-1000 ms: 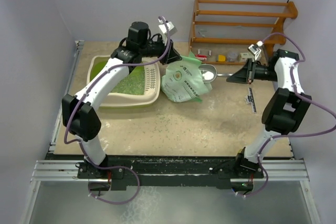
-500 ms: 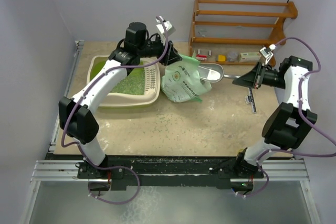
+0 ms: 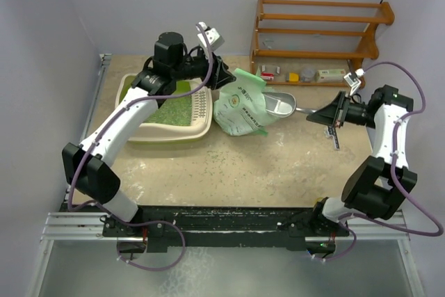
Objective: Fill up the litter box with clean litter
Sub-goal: 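Scoop the cat litter from the cat litter bag.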
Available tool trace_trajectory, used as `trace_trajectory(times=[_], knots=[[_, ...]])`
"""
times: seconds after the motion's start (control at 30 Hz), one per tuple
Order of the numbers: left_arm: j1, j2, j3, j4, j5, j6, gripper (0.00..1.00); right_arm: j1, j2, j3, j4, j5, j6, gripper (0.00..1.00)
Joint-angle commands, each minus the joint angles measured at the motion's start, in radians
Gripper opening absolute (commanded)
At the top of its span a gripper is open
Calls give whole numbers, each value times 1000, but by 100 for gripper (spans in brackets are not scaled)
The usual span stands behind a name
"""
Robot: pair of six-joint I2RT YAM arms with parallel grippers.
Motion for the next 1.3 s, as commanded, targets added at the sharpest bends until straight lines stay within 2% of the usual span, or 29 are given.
trace_trajectory(times=[0.0, 0.13, 0.3, 0.4, 0.57, 0.63, 0.73, 0.97, 1.17, 1.27], knots=[[5, -71, -28, 35, -33, 2, 49, 1, -30, -13, 49, 17, 44, 0], [5, -119, -69, 12, -65, 7, 50, 4, 22, 24, -87, 63, -109, 0], [5, -205, -147, 11, -105, 3, 50, 35, 59, 39, -134, 89, -156, 0], [5, -241, -181, -1, -135, 7, 50, 62, 34, 31, -44, 114, -68, 0], [5, -222, -197, -38, -173, 57, 56, 162, -100, -29, 233, 292, 232, 0], [8, -182, -184, -41, -190, 78, 59, 194, -140, -47, 286, 365, 280, 0], [28, -93, -141, -29, -195, 110, 63, 198, -149, -45, 294, 388, 298, 0], [108, 94, 2, 15, -43, 134, 74, 202, -140, -17, 259, 380, 270, 0], [127, 176, 51, 89, 179, 82, 76, 210, -153, -50, 279, 393, 292, 0], [126, 190, 50, 125, 238, 48, 76, 217, -141, -41, 277, 403, 292, 0]])
